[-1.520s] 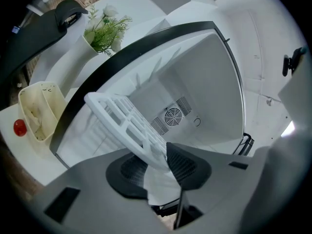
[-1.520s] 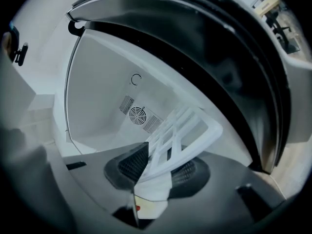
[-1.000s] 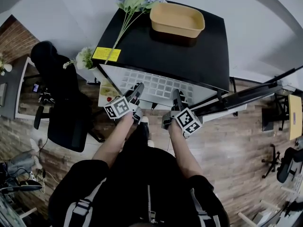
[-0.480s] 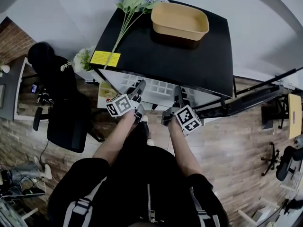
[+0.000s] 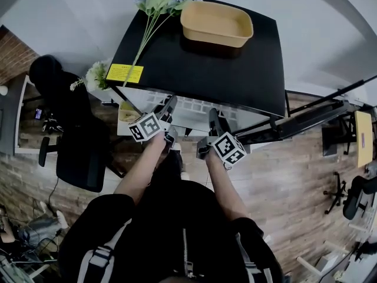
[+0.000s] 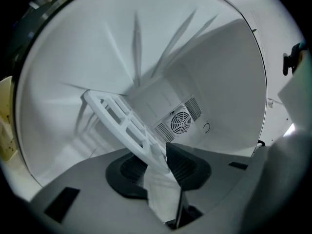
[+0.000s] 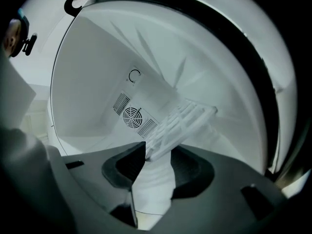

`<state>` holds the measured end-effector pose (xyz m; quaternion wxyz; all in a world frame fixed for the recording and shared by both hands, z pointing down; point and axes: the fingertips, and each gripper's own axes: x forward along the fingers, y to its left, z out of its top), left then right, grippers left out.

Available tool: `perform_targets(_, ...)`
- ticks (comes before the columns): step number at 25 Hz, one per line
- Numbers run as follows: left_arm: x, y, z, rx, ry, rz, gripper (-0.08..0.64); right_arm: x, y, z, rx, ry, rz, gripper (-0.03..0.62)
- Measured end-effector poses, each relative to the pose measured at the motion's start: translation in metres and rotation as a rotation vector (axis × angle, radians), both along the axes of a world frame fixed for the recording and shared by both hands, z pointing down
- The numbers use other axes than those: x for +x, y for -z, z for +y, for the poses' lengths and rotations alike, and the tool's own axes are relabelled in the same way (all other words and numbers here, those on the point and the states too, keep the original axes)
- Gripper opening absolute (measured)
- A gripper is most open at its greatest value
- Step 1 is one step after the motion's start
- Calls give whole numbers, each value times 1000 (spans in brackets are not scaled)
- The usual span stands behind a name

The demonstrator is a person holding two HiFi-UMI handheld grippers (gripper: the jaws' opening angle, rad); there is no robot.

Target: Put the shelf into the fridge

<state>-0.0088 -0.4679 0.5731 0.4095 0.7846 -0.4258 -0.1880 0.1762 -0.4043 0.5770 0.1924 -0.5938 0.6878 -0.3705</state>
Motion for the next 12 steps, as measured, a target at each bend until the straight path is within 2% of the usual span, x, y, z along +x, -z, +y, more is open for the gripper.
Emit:
perform_targets(5, 2, 3, 6, -6, -13, -15, 130, -1, 0, 15, -13, 35, 9, 148)
perform_targets(12, -2, 4, 36, 21, -9, -123, 144, 0, -3, 44, -26, 96, 81, 50)
